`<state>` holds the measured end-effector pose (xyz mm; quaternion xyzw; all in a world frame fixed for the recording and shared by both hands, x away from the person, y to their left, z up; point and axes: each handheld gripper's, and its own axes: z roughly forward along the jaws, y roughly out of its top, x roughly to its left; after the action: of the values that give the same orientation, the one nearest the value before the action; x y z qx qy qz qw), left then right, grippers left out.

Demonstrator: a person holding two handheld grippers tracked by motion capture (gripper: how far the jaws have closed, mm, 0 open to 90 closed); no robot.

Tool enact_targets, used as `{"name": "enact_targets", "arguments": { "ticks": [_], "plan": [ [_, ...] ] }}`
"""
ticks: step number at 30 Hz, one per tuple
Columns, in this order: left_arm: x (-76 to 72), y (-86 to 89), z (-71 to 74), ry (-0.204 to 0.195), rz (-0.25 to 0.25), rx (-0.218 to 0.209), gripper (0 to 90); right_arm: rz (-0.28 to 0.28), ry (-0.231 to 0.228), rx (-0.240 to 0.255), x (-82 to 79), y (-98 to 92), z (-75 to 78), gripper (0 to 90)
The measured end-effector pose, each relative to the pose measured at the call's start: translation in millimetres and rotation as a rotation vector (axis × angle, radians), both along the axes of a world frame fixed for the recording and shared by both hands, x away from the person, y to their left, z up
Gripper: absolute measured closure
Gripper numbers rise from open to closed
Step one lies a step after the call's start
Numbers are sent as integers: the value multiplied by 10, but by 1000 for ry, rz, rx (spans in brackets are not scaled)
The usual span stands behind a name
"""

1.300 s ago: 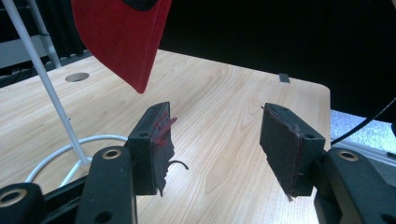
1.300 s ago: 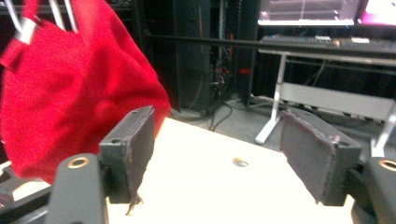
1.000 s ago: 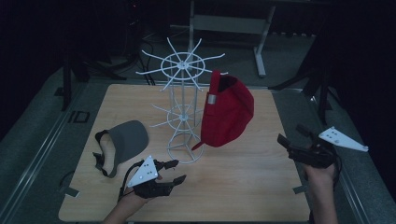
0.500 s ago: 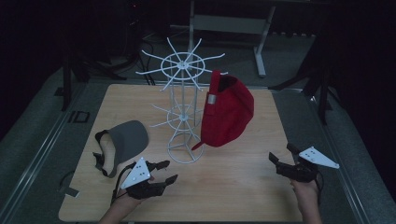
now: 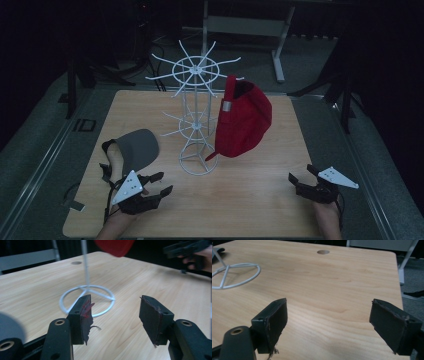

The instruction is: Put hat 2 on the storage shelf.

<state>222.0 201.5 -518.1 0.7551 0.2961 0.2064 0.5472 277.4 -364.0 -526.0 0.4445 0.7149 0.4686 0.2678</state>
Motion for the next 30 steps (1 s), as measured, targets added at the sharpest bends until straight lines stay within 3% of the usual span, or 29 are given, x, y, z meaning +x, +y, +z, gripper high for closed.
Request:
{"name": "enact_targets", "arguments": {
  "ticks": [13, 15, 21, 30],
  "plan": [
    [-117, 722, 29, -23, 216, 11, 442, 7, 31, 20, -39, -89, -194, 148],
    [-134, 816, 26, -25, 243, 38, 442, 3, 34, 39, -38, -106, -224, 148],
    [-156, 1087, -2, -14, 318, 43, 442, 3, 30, 41, -43, -107, -228, 149],
    [-75, 1415, -131, 35, 423, 45, 442, 9, 25, 38, -49, -101, -222, 150]
  ]
}}
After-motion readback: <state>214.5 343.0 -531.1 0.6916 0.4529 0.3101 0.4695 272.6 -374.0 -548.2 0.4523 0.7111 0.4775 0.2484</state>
